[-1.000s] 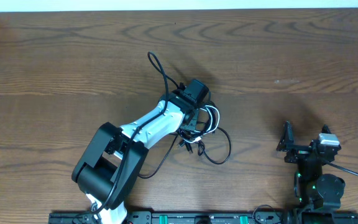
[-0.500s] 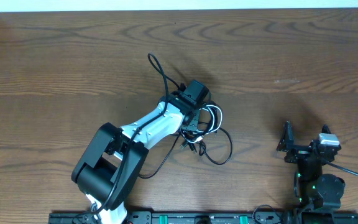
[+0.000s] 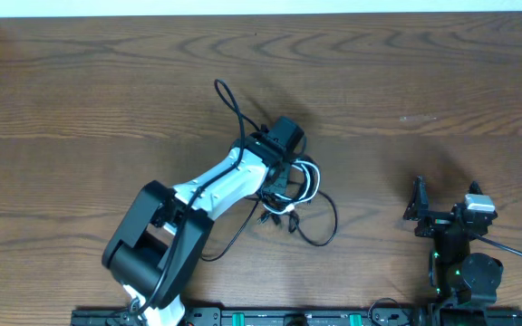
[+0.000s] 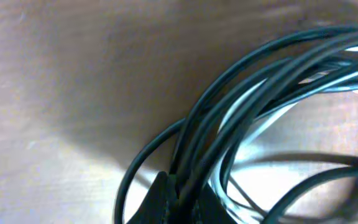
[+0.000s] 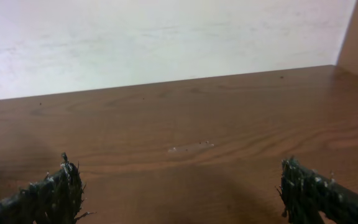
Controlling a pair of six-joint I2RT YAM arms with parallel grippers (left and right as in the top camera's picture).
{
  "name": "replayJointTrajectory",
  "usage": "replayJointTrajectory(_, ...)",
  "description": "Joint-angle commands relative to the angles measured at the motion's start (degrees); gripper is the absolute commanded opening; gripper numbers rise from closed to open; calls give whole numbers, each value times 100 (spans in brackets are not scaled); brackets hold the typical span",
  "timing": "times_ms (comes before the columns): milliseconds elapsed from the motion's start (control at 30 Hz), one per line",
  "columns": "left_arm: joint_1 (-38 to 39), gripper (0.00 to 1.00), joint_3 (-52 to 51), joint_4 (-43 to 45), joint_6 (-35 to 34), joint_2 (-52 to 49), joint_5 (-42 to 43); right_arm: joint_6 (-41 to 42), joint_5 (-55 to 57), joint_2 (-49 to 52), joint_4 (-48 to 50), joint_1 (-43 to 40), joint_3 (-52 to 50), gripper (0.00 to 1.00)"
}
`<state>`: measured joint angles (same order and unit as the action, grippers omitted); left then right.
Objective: Untangle cables
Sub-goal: 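Lift the gripped cable loops with the left gripper, adjusting the grip, then reach the right gripper toward the hanging cables below the left gripper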
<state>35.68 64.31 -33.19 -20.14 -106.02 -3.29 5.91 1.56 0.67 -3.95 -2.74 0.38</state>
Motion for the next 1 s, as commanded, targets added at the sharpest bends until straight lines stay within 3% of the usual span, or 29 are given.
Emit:
replayJointTrajectory(0,-24,7,164,-83,-142,811,17,70,66,-35,-15,39,-9,99)
replayJointTrajectory(233,-24,7,162,-76,-157,2282,439,52,310,-35,205,35,-7,99)
replayJointTrajectory(467,-24,7,162,35,-466,2643,529,2490,-1930,-17,105,50,-9,99)
replayJointTrajectory(633,-24,7,162,323,-431,2627,1626,4249,-3976,-17,149,55,-9,99)
replayJointTrajectory(767,-24,7,162,496,-105,2627,2354,4592,-4072,-17,350,55,-7,99)
replayJointTrajectory(967,-24,7,160,542,352,2627,3139,4116,-4041,13,710,55,63,96)
